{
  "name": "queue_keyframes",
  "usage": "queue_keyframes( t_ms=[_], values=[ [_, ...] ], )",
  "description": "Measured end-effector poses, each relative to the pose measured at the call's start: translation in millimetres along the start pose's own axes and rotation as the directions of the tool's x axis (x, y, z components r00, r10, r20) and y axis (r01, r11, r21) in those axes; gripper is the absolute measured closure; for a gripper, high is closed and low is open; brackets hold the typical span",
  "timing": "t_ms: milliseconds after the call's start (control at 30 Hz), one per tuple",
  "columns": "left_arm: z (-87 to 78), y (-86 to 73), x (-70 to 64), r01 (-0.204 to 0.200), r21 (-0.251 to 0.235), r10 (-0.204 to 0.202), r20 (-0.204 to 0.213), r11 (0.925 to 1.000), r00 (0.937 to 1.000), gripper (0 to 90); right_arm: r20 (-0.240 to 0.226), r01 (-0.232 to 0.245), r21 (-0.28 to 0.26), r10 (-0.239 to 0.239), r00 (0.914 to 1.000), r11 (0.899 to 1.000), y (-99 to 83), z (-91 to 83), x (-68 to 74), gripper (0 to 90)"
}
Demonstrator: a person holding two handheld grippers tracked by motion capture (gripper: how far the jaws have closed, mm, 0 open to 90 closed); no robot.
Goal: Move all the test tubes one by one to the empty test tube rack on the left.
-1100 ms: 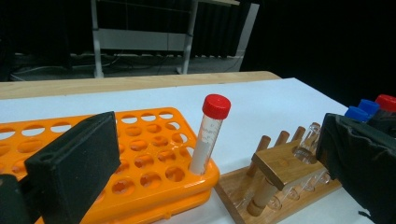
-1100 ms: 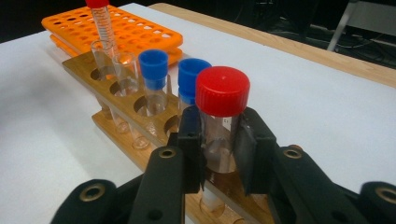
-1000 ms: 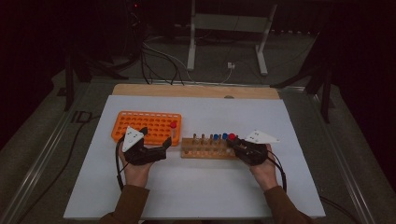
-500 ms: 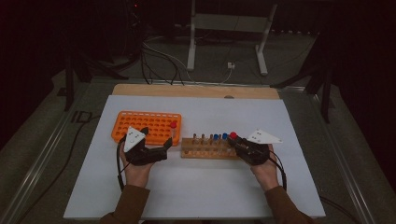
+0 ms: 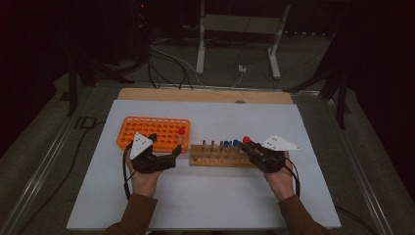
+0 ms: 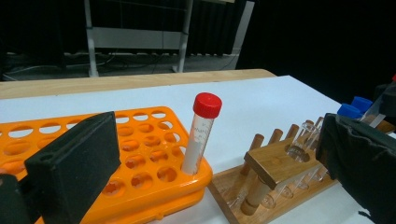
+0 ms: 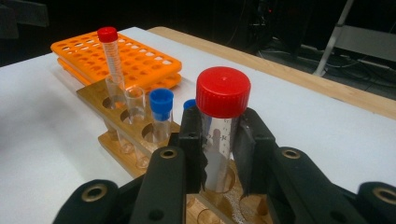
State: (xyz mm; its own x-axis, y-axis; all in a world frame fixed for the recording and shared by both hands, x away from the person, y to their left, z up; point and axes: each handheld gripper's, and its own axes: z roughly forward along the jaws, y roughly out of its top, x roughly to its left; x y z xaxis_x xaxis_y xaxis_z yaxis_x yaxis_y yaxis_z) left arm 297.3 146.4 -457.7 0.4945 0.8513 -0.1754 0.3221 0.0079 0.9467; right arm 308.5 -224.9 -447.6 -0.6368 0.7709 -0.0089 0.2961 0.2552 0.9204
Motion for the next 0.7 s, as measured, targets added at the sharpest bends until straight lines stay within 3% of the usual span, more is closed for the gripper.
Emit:
queue_keyframes(
  t_ms=[400, 700],
  values=[
    [0.4, 0.0, -0.6, -0.001, 0.004, 0.001, 0.005, 1.0000, 1.0000, 0.7, 0.008, 0.002, -0.022, -0.002, 1.0000, 1.000, 7.3, -7.4, 1.6, 74.5],
    [1.3, -0.2, -1.4, 0.001, 0.008, -0.001, 0.023, 1.0000, 0.9997, 0.7, 0.007, 0.002, -0.069, -0.002, 1.0000, 0.998, 16.9, -18.3, 3.6, 74.5]
  ],
)
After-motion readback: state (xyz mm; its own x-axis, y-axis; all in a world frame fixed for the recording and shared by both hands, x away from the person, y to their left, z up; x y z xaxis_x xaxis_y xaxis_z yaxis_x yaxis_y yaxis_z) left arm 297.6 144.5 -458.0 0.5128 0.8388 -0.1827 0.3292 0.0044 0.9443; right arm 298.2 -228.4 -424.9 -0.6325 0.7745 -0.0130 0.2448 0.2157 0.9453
